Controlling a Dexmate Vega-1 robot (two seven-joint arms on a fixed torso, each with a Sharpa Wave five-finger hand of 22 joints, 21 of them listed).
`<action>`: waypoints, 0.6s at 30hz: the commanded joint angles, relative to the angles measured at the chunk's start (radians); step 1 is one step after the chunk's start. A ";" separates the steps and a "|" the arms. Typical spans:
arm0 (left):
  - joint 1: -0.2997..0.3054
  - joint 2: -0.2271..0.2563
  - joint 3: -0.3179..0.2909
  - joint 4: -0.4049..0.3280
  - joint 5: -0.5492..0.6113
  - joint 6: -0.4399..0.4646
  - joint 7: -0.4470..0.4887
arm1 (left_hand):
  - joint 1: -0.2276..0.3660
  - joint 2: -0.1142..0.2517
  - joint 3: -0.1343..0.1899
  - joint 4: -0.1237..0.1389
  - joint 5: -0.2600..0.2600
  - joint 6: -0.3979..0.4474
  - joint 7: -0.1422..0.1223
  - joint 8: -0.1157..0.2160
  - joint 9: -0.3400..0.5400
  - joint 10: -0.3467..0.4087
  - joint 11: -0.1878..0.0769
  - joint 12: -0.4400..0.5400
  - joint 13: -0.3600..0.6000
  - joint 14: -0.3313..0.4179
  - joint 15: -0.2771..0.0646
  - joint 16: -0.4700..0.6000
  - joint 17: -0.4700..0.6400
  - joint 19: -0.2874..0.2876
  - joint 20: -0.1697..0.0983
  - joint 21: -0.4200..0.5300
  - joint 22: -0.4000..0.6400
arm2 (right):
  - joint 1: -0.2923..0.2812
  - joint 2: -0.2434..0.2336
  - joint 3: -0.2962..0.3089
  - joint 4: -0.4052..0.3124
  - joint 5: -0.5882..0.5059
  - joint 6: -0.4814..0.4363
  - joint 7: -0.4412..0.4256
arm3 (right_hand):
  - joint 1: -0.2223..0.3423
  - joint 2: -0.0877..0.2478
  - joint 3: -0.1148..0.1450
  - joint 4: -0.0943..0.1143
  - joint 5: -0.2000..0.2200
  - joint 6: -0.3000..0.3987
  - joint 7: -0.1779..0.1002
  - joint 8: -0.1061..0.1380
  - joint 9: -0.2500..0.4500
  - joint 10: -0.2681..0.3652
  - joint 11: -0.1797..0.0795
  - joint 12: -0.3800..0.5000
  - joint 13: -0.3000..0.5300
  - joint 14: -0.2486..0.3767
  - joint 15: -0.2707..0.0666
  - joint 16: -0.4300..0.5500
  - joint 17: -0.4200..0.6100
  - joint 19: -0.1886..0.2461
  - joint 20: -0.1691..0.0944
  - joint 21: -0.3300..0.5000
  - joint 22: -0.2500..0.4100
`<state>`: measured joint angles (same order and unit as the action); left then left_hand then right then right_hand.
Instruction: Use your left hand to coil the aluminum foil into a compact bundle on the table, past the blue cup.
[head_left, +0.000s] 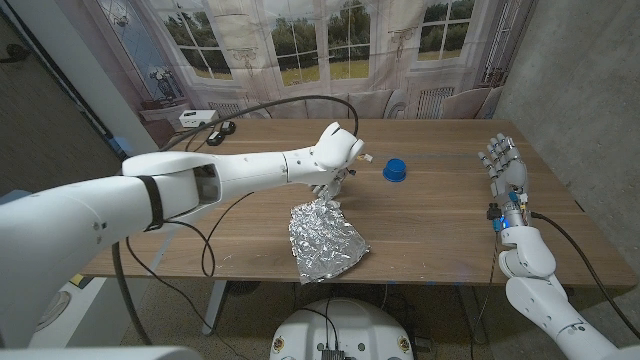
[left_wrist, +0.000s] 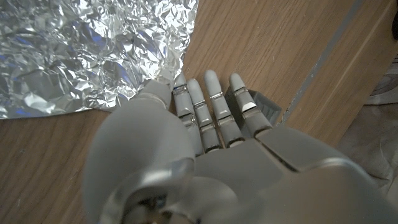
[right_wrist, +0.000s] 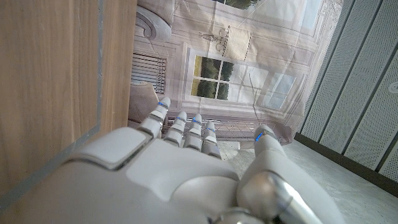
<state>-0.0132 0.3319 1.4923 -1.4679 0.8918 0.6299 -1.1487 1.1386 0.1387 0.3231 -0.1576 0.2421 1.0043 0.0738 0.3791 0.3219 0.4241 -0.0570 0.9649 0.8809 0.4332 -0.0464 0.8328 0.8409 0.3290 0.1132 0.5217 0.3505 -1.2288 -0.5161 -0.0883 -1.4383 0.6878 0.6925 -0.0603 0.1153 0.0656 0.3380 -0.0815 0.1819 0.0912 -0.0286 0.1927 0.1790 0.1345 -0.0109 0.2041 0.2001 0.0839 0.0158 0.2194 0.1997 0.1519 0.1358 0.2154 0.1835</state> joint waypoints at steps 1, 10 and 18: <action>0.074 0.088 -0.104 -0.148 0.086 0.034 0.079 | 0.013 0.037 0.013 0.011 0.042 -0.010 0.010 0.025 0.039 -0.018 0.007 0.004 0.018 -0.012 -0.008 -0.009 -0.002 -0.014 -0.003 0.013 0.008 | 0.006 0.000 0.001 0.002 0.006 0.001 0.007 | -0.003 -0.002 -0.001 0.003 0.005 0.012 0.002 0.004 0.003 0.005 -0.003 0.002 0.001 0.008 -0.002 0.001 0.002 0.013 -0.001 0.003 0.003; 0.156 0.154 -0.191 -0.276 0.234 0.035 0.178 | -0.004 0.016 0.018 0.018 0.142 0.005 0.008 0.104 0.125 0.013 -0.013 0.017 0.034 0.007 -0.024 0.004 0.020 0.002 -0.022 0.046 0.019 | 0.012 -0.002 -0.001 -0.002 0.004 -0.002 0.009 | -0.004 -0.003 -0.001 0.003 0.005 0.012 0.004 0.003 0.003 0.006 -0.002 0.001 0.001 0.009 -0.002 0.000 0.001 0.013 0.000 0.003 0.003; 0.228 0.160 -0.280 -0.328 0.345 0.020 0.178 | -0.016 -0.009 0.028 0.014 0.220 0.015 0.009 0.166 0.192 0.041 -0.028 0.023 0.042 0.029 -0.033 -0.016 0.011 0.004 -0.032 0.067 0.024 | 0.020 -0.002 -0.002 -0.002 0.004 0.000 0.014 | -0.005 -0.003 -0.001 0.003 0.005 0.012 0.005 0.003 0.003 0.007 -0.002 0.001 0.001 0.009 -0.001 -0.001 0.000 0.013 0.000 0.002 0.003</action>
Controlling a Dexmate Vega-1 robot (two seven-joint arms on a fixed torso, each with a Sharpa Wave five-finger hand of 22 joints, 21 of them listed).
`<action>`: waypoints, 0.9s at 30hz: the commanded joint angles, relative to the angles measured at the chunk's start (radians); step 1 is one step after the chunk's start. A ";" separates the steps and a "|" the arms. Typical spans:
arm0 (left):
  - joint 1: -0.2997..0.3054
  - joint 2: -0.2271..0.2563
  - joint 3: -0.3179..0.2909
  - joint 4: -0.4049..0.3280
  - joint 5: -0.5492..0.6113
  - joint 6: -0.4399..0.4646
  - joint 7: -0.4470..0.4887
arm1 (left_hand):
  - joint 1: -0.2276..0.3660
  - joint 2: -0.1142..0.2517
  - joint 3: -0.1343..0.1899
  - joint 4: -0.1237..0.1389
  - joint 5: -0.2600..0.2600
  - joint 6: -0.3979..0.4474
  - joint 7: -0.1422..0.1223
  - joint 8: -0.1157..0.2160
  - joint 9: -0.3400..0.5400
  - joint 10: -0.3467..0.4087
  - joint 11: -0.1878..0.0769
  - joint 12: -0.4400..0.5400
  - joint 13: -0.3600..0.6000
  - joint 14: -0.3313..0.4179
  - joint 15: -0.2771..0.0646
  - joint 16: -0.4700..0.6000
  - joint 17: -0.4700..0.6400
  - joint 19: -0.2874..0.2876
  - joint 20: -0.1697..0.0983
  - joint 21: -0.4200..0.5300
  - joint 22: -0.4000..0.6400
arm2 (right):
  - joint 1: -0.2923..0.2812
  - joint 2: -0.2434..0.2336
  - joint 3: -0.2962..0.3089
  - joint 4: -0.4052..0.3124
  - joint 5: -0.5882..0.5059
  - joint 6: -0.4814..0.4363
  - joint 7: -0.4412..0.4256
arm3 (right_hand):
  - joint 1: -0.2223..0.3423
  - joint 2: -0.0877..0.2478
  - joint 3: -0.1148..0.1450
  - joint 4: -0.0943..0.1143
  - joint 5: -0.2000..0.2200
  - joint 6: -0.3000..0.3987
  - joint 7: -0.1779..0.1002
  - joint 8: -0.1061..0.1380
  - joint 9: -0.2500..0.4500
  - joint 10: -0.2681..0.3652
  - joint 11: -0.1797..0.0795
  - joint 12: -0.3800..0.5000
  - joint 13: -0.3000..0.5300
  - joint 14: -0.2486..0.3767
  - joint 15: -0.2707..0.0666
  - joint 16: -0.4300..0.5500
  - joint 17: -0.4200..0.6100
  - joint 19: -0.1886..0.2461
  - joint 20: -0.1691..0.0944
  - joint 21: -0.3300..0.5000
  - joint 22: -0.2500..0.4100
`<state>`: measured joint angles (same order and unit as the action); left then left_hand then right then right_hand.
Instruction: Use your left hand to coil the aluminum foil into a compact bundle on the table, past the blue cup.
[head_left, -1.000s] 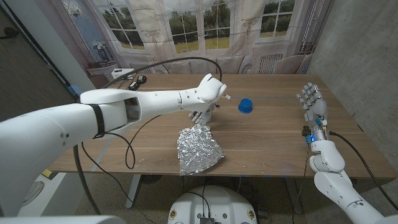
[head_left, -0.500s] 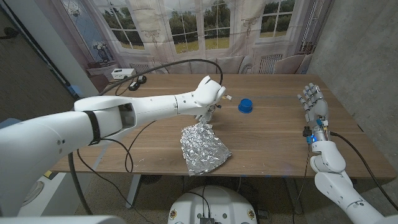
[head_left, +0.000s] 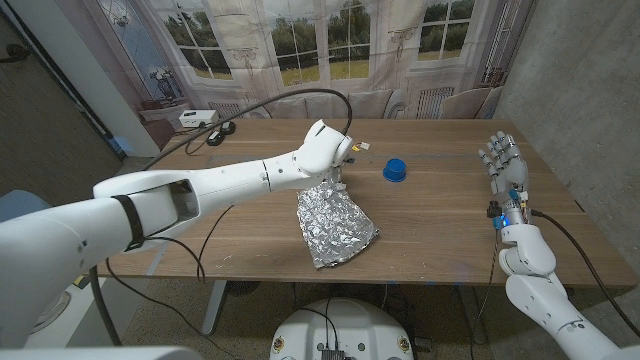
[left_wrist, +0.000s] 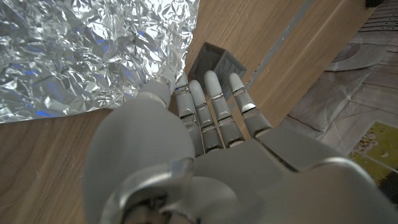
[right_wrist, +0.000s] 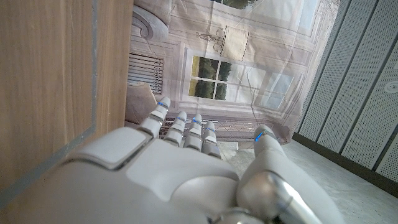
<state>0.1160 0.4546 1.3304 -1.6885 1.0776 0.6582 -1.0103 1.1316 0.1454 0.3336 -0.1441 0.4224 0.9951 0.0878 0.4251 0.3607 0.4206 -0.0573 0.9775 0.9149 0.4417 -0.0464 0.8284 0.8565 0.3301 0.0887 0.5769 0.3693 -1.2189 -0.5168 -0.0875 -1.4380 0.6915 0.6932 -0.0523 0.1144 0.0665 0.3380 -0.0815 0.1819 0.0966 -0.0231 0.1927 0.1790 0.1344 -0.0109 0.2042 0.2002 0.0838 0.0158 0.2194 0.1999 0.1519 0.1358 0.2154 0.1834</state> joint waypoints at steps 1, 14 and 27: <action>0.105 0.036 -0.127 -0.110 0.177 -0.011 0.033 | -0.010 -0.016 0.018 0.000 0.045 0.023 -0.003 0.123 0.158 0.047 -0.029 0.011 0.008 0.022 -0.031 -0.013 -0.005 0.004 -0.009 0.013 0.006 | 0.011 -0.002 -0.003 -0.002 0.001 -0.002 0.006 | -0.004 -0.004 -0.001 0.003 0.005 0.007 -0.001 0.003 0.003 0.007 -0.002 0.001 0.001 0.009 -0.001 -0.001 0.000 0.013 0.000 0.002 0.003; 0.185 0.025 -0.260 -0.140 0.344 -0.070 -0.002 | -0.034 -0.038 0.032 0.001 0.132 0.032 0.003 0.204 0.251 0.082 -0.027 0.023 0.031 0.054 -0.033 -0.026 -0.003 0.006 -0.011 0.040 0.010 | 0.034 -0.002 -0.012 0.008 0.004 -0.007 0.019 | -0.004 -0.004 0.000 0.002 0.006 0.007 -0.001 0.002 0.003 0.009 -0.003 0.001 0.001 0.010 -0.003 -0.002 -0.001 0.013 0.000 0.002 0.003; 0.224 -0.003 -0.346 -0.099 0.482 -0.133 0.043 | -0.041 -0.046 0.040 -0.001 0.175 0.018 0.001 0.244 0.309 0.083 -0.035 0.020 0.041 0.057 -0.041 -0.023 0.017 0.002 -0.015 0.056 0.011 | 0.049 -0.004 -0.017 0.015 -0.013 -0.010 0.008 | -0.003 -0.005 0.000 0.000 0.006 0.009 0.000 0.002 0.003 0.011 0.000 0.001 0.001 0.010 -0.005 -0.005 -0.003 0.013 -0.001 0.001 0.003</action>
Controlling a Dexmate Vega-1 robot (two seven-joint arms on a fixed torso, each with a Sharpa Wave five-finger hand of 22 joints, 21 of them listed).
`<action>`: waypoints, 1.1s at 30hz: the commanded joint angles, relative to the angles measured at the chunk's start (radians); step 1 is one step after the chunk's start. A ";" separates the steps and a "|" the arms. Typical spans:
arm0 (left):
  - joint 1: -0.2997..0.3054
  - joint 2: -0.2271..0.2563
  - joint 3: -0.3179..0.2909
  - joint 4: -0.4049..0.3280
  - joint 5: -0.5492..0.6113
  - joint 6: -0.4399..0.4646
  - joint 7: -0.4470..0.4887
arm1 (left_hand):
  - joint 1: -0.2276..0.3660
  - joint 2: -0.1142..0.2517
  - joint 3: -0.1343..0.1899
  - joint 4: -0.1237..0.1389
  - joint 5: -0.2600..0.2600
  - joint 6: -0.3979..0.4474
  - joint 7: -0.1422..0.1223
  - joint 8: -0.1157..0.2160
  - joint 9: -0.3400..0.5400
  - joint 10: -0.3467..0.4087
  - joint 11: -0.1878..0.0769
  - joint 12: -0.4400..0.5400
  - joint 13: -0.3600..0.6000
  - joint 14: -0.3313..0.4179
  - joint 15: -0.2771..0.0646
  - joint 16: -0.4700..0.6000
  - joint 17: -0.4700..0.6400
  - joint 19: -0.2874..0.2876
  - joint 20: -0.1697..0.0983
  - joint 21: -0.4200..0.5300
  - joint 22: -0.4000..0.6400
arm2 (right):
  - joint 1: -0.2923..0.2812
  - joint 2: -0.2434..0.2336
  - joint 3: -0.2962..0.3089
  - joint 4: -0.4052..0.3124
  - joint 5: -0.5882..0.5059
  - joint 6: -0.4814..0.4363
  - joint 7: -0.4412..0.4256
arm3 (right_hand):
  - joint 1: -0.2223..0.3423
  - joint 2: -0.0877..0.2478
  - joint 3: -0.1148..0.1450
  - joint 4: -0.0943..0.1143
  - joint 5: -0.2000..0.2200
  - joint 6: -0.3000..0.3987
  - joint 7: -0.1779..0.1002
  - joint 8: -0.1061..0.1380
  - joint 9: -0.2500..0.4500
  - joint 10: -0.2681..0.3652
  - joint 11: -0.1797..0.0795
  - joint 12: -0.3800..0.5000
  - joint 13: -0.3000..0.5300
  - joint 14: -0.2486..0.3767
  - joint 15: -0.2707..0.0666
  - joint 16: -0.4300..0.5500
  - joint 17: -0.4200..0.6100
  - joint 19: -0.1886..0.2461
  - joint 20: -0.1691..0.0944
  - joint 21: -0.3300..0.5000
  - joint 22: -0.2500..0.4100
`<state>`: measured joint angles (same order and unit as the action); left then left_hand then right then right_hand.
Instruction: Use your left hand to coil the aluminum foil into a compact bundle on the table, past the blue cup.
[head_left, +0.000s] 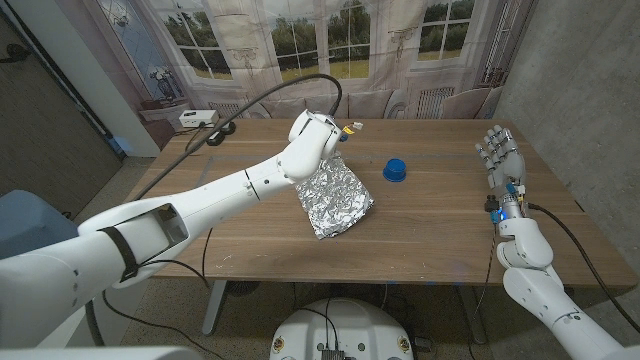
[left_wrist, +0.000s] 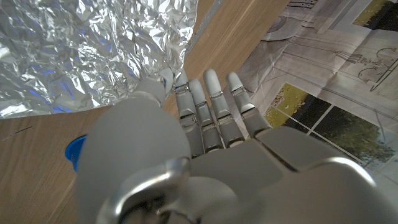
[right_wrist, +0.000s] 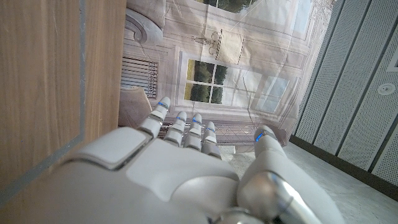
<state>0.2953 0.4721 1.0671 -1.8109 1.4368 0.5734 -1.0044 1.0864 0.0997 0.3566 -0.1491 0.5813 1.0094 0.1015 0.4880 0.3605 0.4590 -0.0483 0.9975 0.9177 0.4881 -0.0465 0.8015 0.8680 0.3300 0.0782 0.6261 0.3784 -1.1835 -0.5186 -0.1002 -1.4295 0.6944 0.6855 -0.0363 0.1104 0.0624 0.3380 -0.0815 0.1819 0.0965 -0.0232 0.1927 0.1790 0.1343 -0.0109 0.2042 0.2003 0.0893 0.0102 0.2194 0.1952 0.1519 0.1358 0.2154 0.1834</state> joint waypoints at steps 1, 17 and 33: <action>0.046 -0.024 -0.089 0.028 0.128 -0.051 0.040 | 0.003 0.000 0.017 0.005 0.018 0.002 -0.012 0.183 0.312 0.045 -0.045 0.000 0.039 0.010 -0.041 0.004 0.006 0.002 -0.005 0.008 0.002 | 0.015 -0.001 -0.004 0.007 -0.015 -0.003 -0.008 | 0.001 0.000 0.000 0.000 0.006 0.009 0.000 0.002 0.003 0.011 -0.001 0.001 0.000 0.005 0.000 -0.005 0.002 0.013 0.000 0.001 0.003; 0.057 -0.054 -0.129 0.121 0.196 -0.072 0.155 | -0.007 -0.003 0.020 0.007 0.050 -0.024 -0.030 0.217 0.370 0.048 -0.058 -0.004 0.045 0.008 -0.044 0.017 0.038 0.001 -0.009 0.028 0.003 | 0.032 0.001 -0.013 0.011 -0.038 -0.019 -0.038 | 0.000 -0.001 0.000 -0.001 0.007 0.012 0.002 0.002 0.003 0.014 -0.001 0.000 0.000 0.005 -0.001 -0.006 0.001 0.013 -0.001 0.000 0.003; 0.064 -0.050 -0.096 0.237 0.194 -0.056 0.380 | -0.024 0.041 -0.050 0.021 -0.026 -0.095 -0.081 0.151 0.298 -0.004 -0.077 -0.049 -0.005 -0.047 -0.055 0.092 0.097 -0.020 -0.001 0.072 0.008 | 0.045 0.001 -0.027 0.007 -0.080 -0.040 -0.085 | -0.001 -0.002 0.000 -0.002 0.007 0.011 0.002 0.000 0.003 0.012 -0.001 -0.001 0.000 0.005 0.002 -0.008 0.001 0.013 -0.001 0.000 0.003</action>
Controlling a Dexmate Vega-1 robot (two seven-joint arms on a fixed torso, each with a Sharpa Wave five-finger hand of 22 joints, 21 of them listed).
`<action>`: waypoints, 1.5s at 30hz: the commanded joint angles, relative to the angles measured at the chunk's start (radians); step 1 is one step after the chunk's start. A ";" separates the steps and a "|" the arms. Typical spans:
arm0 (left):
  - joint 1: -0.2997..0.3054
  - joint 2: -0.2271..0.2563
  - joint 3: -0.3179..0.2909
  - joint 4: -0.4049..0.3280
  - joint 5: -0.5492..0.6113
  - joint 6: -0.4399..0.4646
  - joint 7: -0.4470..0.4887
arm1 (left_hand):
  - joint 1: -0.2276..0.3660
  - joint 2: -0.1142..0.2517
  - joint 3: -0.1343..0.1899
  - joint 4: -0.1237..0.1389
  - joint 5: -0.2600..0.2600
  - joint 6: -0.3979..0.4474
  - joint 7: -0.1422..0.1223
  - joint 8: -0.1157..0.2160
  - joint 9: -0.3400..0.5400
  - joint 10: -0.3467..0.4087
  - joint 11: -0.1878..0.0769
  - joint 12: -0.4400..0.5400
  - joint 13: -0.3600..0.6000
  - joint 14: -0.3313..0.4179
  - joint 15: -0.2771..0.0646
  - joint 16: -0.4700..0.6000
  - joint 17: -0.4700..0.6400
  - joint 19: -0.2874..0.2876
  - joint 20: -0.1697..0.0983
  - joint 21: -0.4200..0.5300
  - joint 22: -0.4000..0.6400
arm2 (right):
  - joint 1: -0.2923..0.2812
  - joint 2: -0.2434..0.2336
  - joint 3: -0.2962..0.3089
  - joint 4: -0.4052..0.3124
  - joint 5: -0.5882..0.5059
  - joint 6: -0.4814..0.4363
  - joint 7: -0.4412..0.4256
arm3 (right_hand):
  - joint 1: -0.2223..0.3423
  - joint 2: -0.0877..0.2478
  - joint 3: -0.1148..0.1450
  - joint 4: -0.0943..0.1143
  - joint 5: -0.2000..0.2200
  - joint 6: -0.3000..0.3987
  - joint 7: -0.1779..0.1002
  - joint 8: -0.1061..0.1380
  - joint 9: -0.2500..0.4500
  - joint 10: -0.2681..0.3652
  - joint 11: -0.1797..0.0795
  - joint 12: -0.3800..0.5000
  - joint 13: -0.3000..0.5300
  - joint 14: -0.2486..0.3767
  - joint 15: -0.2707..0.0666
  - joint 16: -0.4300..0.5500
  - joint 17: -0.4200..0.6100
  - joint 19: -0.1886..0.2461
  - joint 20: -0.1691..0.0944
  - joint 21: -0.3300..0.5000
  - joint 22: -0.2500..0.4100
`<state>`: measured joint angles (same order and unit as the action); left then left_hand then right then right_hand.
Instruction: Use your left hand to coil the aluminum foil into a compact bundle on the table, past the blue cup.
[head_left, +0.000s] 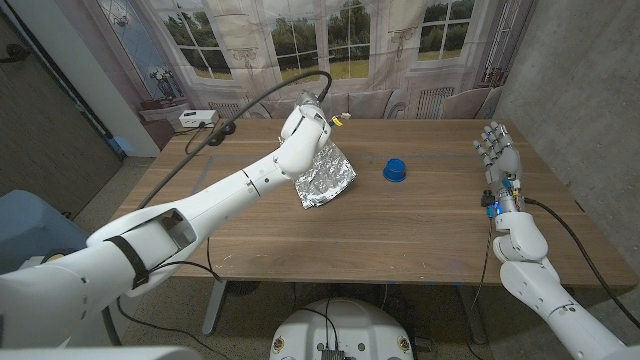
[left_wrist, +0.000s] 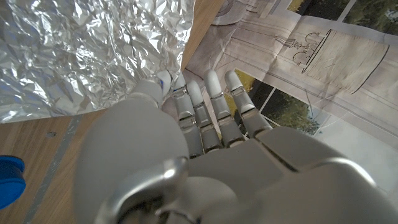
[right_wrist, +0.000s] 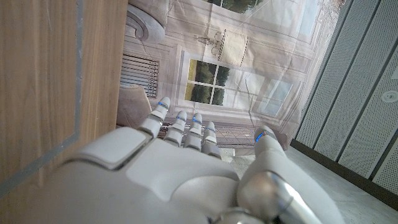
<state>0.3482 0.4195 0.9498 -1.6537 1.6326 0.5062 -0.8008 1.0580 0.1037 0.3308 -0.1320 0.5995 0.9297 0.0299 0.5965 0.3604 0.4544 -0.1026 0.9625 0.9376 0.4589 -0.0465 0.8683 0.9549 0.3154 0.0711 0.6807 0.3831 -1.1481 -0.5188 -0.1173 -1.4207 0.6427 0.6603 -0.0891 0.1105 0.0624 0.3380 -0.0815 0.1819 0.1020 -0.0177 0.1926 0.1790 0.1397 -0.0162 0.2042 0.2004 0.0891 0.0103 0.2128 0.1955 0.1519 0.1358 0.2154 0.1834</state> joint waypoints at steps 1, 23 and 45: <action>0.011 0.004 0.027 0.086 0.000 0.012 0.192 | 0.008 0.040 -0.029 0.000 -0.060 -0.014 -0.007 0.036 0.289 0.002 -0.021 -0.015 -0.033 -0.017 -0.055 0.033 0.012 -0.007 0.009 0.021 0.003 | 0.010 0.002 -0.010 -0.001 -0.029 -0.016 -0.034 | -0.001 -0.002 0.000 -0.002 0.007 0.005 -0.003 0.000 0.003 0.006 0.005 -0.001 0.000 0.005 0.001 -0.001 0.000 0.013 -0.001 0.000 0.003; -0.018 0.012 0.105 0.148 0.037 0.005 0.270 | -0.263 -0.091 -0.099 0.041 -0.412 -0.796 -0.189 -0.420 -0.135 -0.347 0.010 -0.515 -0.453 -0.252 -0.045 -0.450 -0.498 -0.208 0.013 -0.007 -0.162 | 0.033 0.009 -0.025 0.024 -0.045 -0.017 -0.050 | -0.001 -0.003 0.001 -0.004 0.008 0.005 -0.005 0.000 0.003 0.007 0.004 -0.002 0.000 0.006 0.003 -0.003 0.000 0.013 0.000 -0.001 0.003; 0.271 -0.045 -0.069 -0.070 -0.134 0.297 0.553 | -0.561 0.049 -0.141 0.206 -0.419 -0.592 -0.110 -0.354 -0.160 -0.096 0.098 -0.511 -0.550 -0.016 0.005 -0.501 -0.682 0.037 0.139 0.009 -0.204 | 0.015 -0.002 -0.011 0.016 -0.019 -0.004 -0.030 | -0.002 0.000 0.003 -0.004 0.008 0.010 -0.008 0.001 0.003 0.010 0.004 -0.002 0.000 0.008 0.002 -0.004 0.000 0.014 -0.001 -0.001 0.003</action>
<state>0.4554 0.4318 0.9714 -1.6418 1.5831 0.6236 -0.4139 0.5150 0.1173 0.1768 0.0578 0.1803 0.3183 -0.0924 0.2375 0.1999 0.3358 -0.0172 0.4553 0.3934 0.4228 -0.0445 0.3679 0.2855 0.3243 0.2070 0.6843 0.1767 -1.1245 -0.5143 -0.1350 -1.3989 0.6104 0.6520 -0.1317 0.1106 0.0624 0.3380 -0.0815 0.1819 0.1056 -0.0215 0.1926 0.1790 0.1396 -0.0161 0.2042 0.2004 0.0891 0.0104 0.2128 0.1957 0.1570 0.1307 0.2154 0.1834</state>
